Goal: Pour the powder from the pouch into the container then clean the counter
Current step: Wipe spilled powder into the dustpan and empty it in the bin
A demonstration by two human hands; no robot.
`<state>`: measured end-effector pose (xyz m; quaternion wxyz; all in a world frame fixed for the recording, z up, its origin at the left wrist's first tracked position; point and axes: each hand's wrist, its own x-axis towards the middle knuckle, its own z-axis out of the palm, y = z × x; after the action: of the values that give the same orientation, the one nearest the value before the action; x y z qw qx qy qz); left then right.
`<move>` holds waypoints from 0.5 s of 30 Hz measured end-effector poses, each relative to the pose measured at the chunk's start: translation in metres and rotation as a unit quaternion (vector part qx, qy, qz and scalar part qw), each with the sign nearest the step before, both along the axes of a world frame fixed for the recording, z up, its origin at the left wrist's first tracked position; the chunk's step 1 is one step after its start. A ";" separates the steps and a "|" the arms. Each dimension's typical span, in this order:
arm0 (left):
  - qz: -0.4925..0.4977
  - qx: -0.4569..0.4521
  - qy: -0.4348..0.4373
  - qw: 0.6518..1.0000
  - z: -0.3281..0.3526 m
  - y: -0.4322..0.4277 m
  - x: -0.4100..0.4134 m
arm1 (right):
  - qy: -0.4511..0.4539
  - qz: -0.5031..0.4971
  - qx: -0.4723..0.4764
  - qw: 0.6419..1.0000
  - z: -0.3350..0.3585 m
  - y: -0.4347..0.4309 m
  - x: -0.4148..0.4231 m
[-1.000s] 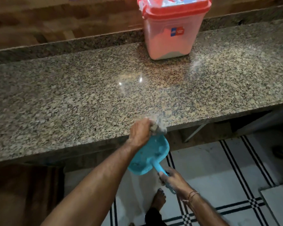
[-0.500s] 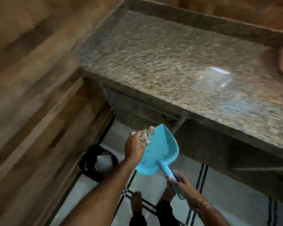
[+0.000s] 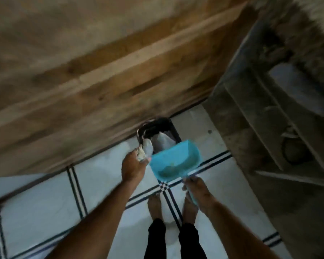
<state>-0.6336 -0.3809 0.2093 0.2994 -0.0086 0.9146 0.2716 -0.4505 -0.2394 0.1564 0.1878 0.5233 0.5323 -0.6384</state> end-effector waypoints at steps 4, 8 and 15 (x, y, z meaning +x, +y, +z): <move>0.052 0.012 -0.008 0.999 -0.074 -0.001 -0.017 | -0.029 0.023 -0.009 0.999 -0.074 0.014 -0.086; 0.088 0.036 -0.018 0.995 -0.116 0.007 -0.022 | -0.070 0.050 0.023 0.996 -0.109 0.012 -0.109; 0.103 0.030 -0.038 0.994 -0.148 0.005 -0.007 | 0.008 0.014 0.017 1.000 -0.137 -0.010 -0.082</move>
<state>-0.6410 -0.3756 0.0610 0.3041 -0.1044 0.8885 0.3275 -0.5322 -0.2490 0.0198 0.1834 0.5137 0.5517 -0.6310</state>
